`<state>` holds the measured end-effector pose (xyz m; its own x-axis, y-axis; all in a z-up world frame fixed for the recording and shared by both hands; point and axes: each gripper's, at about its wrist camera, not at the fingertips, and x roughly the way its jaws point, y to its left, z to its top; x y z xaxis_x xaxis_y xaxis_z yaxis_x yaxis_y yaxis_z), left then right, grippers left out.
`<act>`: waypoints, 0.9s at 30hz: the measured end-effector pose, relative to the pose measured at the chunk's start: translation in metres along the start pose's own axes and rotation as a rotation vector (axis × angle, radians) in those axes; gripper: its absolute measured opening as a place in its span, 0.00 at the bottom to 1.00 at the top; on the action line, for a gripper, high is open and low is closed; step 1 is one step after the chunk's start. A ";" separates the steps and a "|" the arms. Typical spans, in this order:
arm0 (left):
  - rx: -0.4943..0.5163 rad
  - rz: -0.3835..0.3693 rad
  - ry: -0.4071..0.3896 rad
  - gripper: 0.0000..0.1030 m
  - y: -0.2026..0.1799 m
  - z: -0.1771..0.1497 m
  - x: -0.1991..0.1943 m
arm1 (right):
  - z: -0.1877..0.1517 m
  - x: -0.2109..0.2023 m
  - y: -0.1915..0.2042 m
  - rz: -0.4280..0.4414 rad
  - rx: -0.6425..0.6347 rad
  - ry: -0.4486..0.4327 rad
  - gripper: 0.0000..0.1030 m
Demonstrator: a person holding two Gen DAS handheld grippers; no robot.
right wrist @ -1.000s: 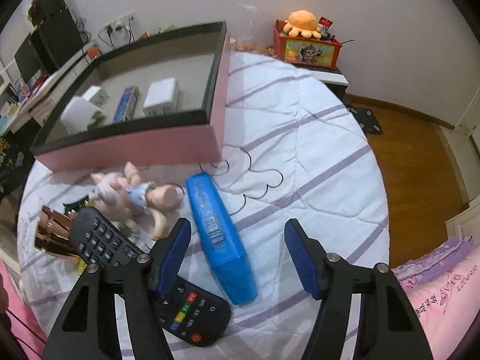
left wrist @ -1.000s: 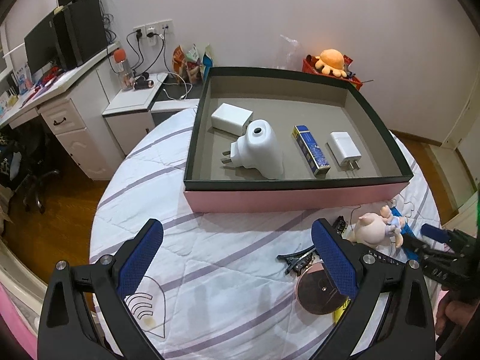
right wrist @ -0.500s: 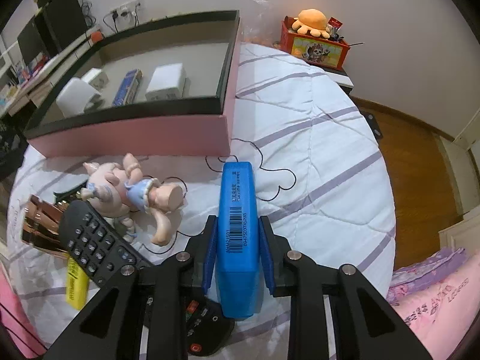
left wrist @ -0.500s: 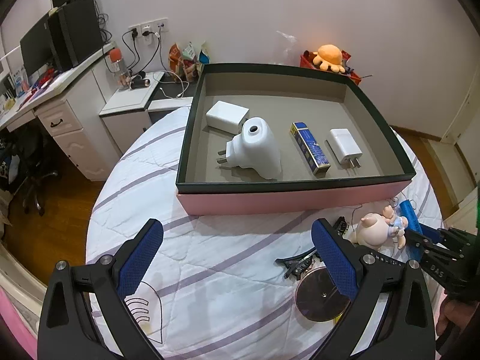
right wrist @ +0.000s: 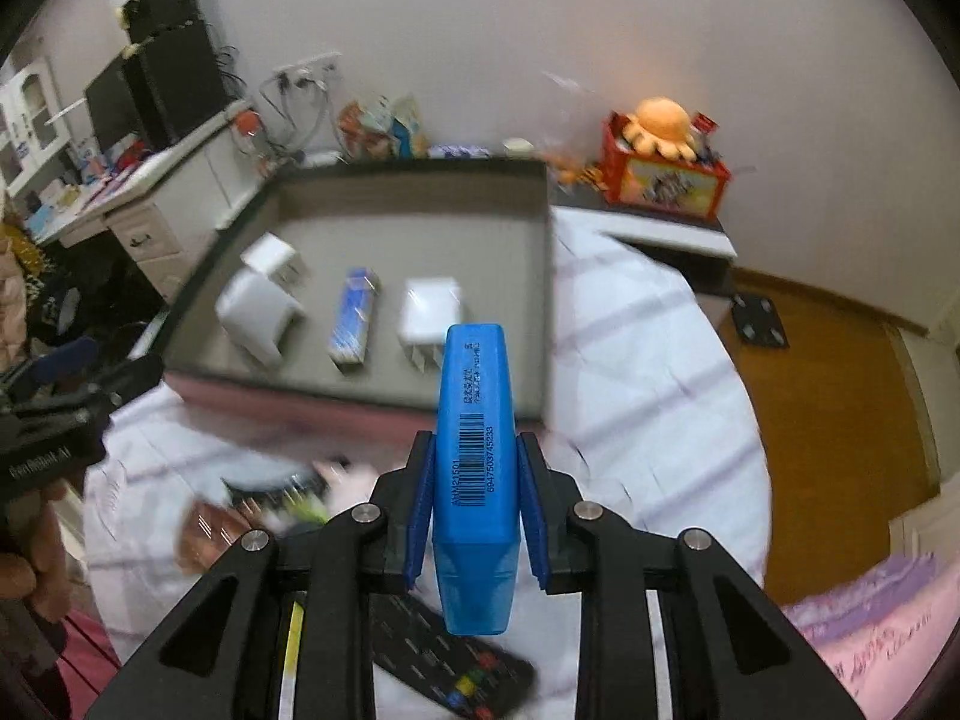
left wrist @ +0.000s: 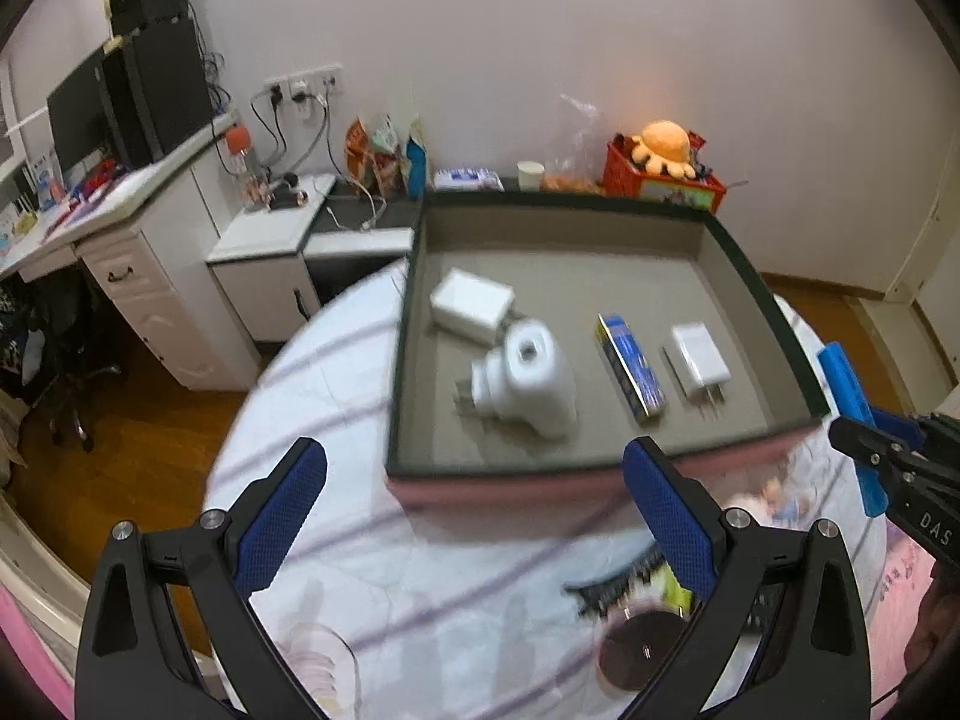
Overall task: Organize rigid objects
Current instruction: 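Carry the blue case into the pink box and open the right gripper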
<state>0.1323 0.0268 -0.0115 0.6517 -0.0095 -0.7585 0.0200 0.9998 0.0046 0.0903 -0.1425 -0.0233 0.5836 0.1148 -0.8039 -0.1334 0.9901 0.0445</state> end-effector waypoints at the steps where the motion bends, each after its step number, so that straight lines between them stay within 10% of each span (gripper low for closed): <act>1: 0.003 0.014 -0.008 0.98 0.002 0.007 0.001 | 0.009 0.002 0.005 0.010 -0.009 -0.009 0.26; 12: -0.058 0.057 -0.014 0.98 0.032 0.054 0.038 | 0.098 0.097 0.035 0.083 -0.028 0.054 0.26; 21: -0.058 0.048 0.010 0.98 0.032 0.059 0.059 | 0.107 0.154 0.026 0.007 -0.002 0.165 0.26; 25: -0.057 0.046 0.033 0.98 0.031 0.059 0.068 | 0.107 0.152 0.022 -0.009 0.022 0.162 0.74; 27: -0.054 0.049 0.030 0.98 0.030 0.059 0.066 | 0.108 0.139 0.022 -0.006 0.022 0.118 0.78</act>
<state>0.2208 0.0549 -0.0228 0.6282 0.0388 -0.7771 -0.0524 0.9986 0.0075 0.2553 -0.0964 -0.0699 0.4854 0.0999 -0.8685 -0.1121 0.9924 0.0515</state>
